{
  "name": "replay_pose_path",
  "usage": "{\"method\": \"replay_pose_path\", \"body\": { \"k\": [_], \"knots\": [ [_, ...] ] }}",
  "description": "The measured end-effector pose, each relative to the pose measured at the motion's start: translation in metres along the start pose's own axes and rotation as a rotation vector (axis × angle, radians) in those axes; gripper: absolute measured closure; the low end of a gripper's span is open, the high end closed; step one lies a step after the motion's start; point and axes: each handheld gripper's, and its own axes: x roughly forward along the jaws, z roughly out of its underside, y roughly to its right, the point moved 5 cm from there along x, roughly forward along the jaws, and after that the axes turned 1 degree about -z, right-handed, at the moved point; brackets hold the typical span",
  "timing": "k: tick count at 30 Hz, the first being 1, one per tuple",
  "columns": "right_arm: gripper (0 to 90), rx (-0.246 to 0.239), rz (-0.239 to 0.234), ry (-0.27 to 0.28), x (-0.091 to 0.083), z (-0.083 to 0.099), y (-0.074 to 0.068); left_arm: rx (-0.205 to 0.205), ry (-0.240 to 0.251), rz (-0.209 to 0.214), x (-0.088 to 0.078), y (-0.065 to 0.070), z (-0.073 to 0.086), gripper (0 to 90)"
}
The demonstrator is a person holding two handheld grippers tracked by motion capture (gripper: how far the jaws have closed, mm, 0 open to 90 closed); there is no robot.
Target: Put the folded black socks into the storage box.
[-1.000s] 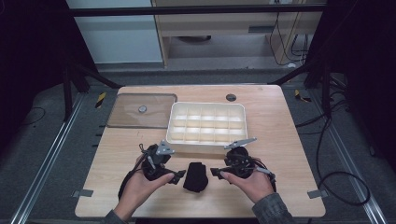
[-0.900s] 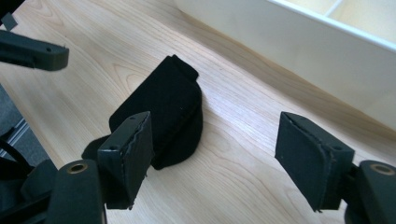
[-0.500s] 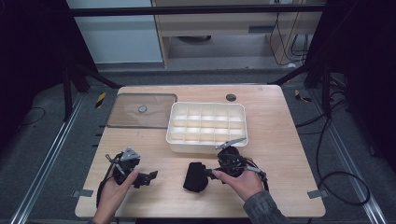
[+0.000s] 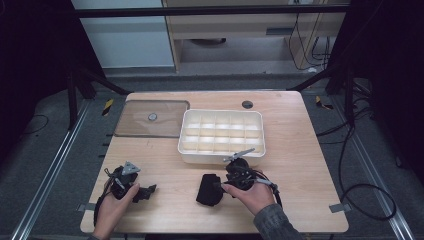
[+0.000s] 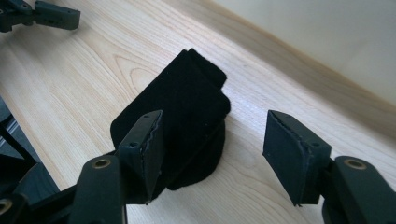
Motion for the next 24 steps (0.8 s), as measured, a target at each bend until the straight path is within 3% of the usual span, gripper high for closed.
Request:
{"method": "replay_pose_path", "body": {
  "k": [4,11,24],
  "knots": [
    [39.4,0.002,-0.01,-0.019,0.01,0.0,-0.003,-0.009,0.011,-0.024,0.0,-0.006,0.002,4.4],
    [39.2,0.012,-0.019,-0.029,0.02,0.002,-0.004,-0.015,0.09,-0.035,0.004,-0.004,0.006,0.0],
    [39.7,0.021,-0.023,-0.059,0.036,0.007,-0.009,-0.019,0.098,-0.033,0.005,-0.003,0.006,0.0]
  ]
}}
